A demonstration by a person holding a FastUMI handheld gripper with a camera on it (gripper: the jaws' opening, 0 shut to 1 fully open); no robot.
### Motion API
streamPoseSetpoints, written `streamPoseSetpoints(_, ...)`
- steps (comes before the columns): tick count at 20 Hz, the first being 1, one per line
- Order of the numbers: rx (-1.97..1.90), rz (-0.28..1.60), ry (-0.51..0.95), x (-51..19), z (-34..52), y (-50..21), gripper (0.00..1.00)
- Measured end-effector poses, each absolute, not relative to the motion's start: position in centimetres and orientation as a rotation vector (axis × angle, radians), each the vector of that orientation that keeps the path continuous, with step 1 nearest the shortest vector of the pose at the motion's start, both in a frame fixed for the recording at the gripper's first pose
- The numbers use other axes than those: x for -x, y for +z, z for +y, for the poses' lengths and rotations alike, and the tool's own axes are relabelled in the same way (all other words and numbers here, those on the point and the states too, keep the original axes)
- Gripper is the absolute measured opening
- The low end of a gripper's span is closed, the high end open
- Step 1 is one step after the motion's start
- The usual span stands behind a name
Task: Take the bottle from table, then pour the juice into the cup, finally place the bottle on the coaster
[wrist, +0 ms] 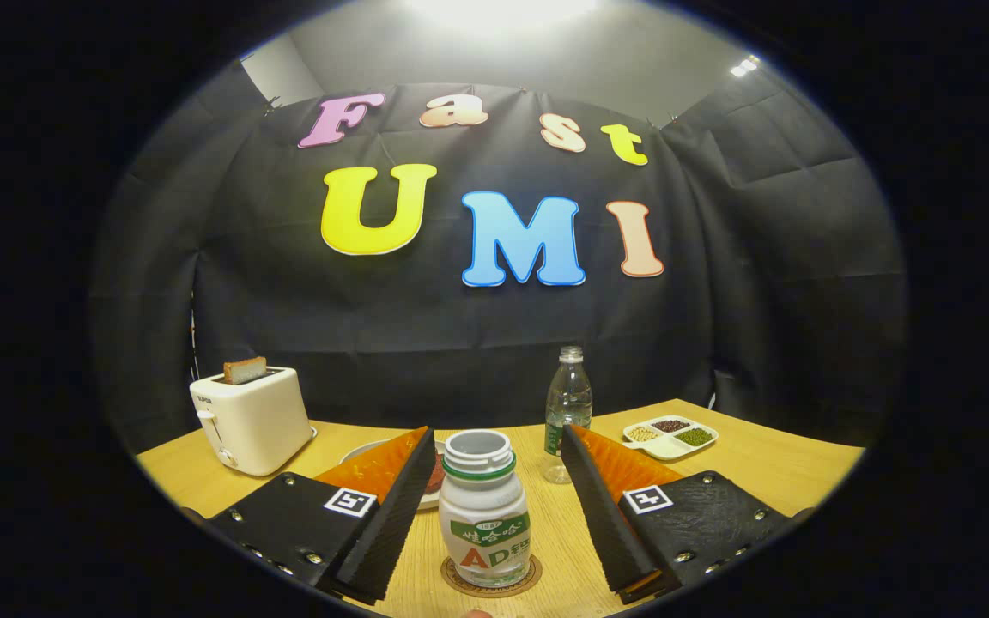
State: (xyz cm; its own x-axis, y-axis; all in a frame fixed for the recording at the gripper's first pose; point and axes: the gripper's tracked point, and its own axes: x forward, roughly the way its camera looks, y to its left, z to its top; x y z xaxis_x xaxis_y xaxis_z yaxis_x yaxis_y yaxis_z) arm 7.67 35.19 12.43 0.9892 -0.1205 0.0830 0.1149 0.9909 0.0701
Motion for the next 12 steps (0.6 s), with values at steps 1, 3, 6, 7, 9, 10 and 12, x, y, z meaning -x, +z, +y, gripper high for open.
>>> streamPoseSetpoints(1,-0.068,-0.098,-0.116,-7.2,35.1,13.2,0.89)
streamPoseSetpoints(3,-0.070,-0.118,-0.110,-6.3,34.8,14.7,0.89)
streamPoseSetpoints(6,-0.068,-0.144,-0.101,-5.0,34.2,16.5,0.89)
streamPoseSetpoints(7,-0.067,-0.144,-0.093,-4.4,34.2,16.8,0.89)
streamPoseSetpoints(9,-0.048,-0.132,-0.089,-2.5,33.2,17.1,0.89)
streamPoseSetpoints(10,-0.035,-0.129,-0.087,-1.6,32.5,17.4,0.89)
streamPoseSetpoints(12,-0.011,-0.134,-0.092,0.6,30.6,17.9,0.89)
